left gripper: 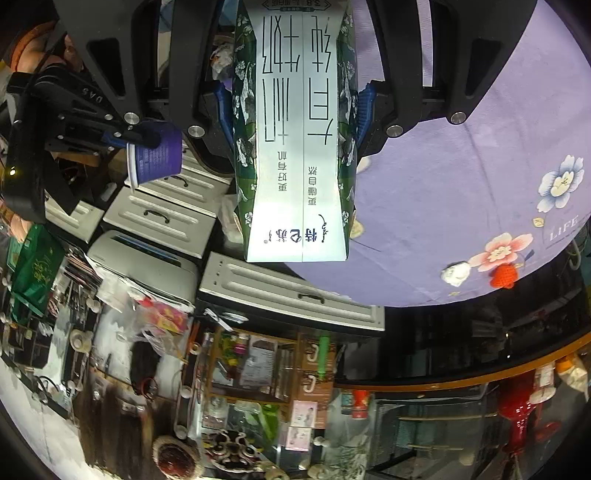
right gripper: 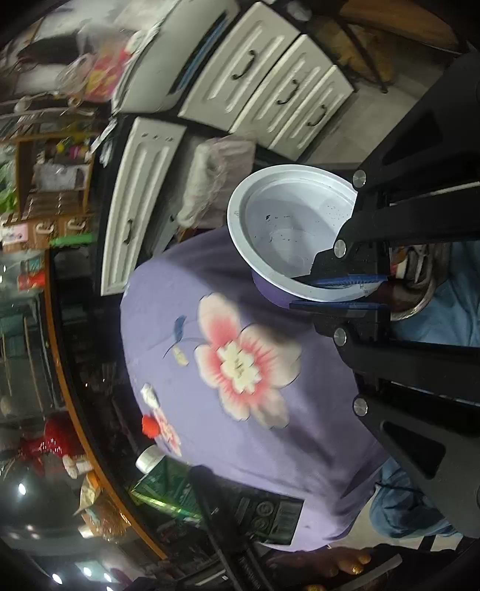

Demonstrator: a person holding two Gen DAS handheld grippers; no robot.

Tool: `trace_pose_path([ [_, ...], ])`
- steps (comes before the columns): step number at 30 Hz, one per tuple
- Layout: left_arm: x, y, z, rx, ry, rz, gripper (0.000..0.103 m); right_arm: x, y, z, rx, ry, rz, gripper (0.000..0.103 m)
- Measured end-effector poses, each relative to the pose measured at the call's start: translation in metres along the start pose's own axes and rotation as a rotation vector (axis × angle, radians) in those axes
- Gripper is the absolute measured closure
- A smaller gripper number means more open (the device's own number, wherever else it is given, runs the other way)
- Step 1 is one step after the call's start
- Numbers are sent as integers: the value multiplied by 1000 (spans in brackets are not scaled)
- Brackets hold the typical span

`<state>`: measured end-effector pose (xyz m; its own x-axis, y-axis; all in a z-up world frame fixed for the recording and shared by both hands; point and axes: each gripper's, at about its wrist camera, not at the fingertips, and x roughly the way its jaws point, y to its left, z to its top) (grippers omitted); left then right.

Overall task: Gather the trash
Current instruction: 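Carry the carton and yogurt cup over the black bin and release both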

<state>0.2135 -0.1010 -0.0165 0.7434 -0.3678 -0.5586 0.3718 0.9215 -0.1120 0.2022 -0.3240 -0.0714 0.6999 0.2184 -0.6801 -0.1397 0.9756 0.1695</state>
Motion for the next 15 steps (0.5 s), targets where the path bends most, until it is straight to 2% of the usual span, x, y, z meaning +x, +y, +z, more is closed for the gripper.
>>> trace_pose_path([
  [7,10,-34,-10,44,36,-46,53,31,-40,-37,84,89,-39,95],
  [15,23,-57,-22,90,76,-70,53,81,-69,-67,192,194,-27,95],
])
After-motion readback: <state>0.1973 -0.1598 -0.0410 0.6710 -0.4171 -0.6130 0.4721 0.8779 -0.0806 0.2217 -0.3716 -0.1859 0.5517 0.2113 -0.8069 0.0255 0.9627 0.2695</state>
